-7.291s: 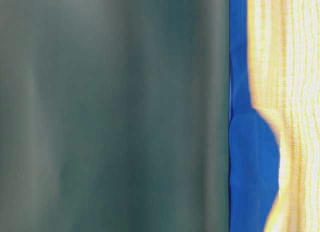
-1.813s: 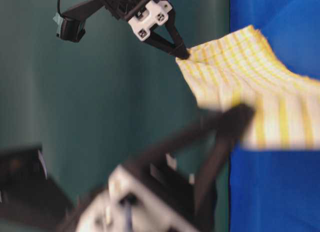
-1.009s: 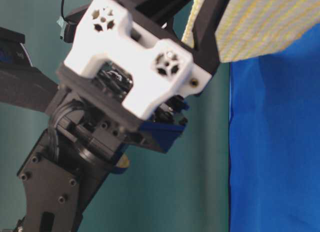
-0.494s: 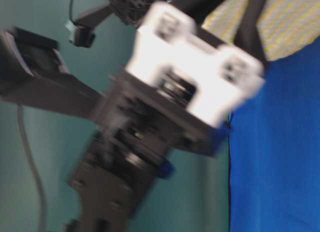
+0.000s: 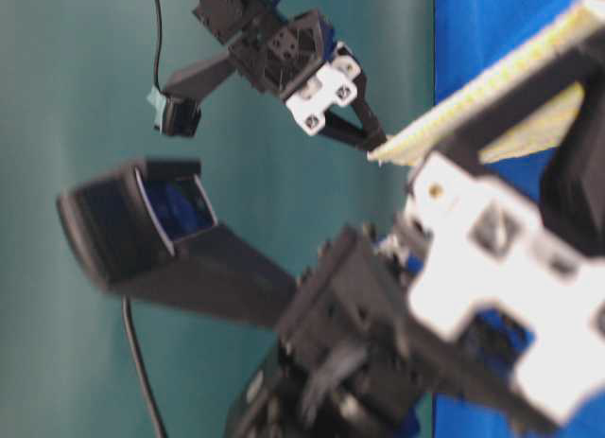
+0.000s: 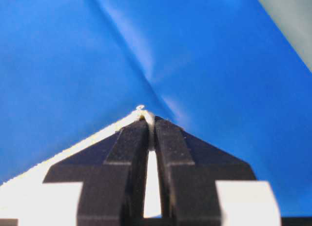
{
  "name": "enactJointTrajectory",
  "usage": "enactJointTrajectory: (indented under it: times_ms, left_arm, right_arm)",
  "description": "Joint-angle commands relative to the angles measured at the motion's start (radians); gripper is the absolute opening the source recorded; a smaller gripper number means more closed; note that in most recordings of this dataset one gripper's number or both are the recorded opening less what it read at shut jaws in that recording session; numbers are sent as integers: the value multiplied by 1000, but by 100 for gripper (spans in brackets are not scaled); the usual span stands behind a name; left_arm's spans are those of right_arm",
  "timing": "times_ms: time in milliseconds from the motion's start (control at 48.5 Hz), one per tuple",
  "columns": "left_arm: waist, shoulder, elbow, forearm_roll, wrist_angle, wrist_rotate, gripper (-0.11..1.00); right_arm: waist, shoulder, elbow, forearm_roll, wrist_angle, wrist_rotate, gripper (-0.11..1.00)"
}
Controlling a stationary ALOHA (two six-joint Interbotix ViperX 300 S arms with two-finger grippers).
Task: Fold the yellow towel.
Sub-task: 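Lift the strip and rotate it to lie vertically, right gripper at top, then lay the strip down vertically and open both grippers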
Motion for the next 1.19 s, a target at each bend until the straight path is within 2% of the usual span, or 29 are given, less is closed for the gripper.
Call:
enactJointTrajectory:
  times_ms: [0, 247, 618, 700, 865, 927, 1009, 1112, 1174]
  left_arm:
    - [-15, -60, 18, -3, -14, 2, 5]
    - [-38, -101, 97, -3, -17, 0, 5]
    - [-43, -106, 118, -5, -11, -3, 6]
    - [-40, -106, 123, -5, -9, -3, 13]
    - [-38, -109, 130, -5, -6, -3, 38]
    - [-38, -114, 135, -6, 3, -2, 50]
    - [-35, -137, 149, -5, 52, 0, 62]
    - [-29, -199, 172, -5, 164, -2, 69]
    - [-26, -249, 193, -5, 229, 2, 69]
  right_arm:
    - [17, 15, -52, -2, -6, -2, 2]
    - [55, 80, -112, -2, -11, -2, 2]
    - [66, 114, -126, -2, -11, -2, 2]
    - [66, 115, -126, -2, -12, 0, 2]
    - [69, 118, -127, -2, -20, -5, 4]
    - [72, 118, -126, -2, -20, -6, 16]
    - [74, 115, -124, 0, -17, -5, 40]
    - [74, 98, -112, -2, -17, -3, 72]
    - [72, 77, -101, -2, -17, -3, 80]
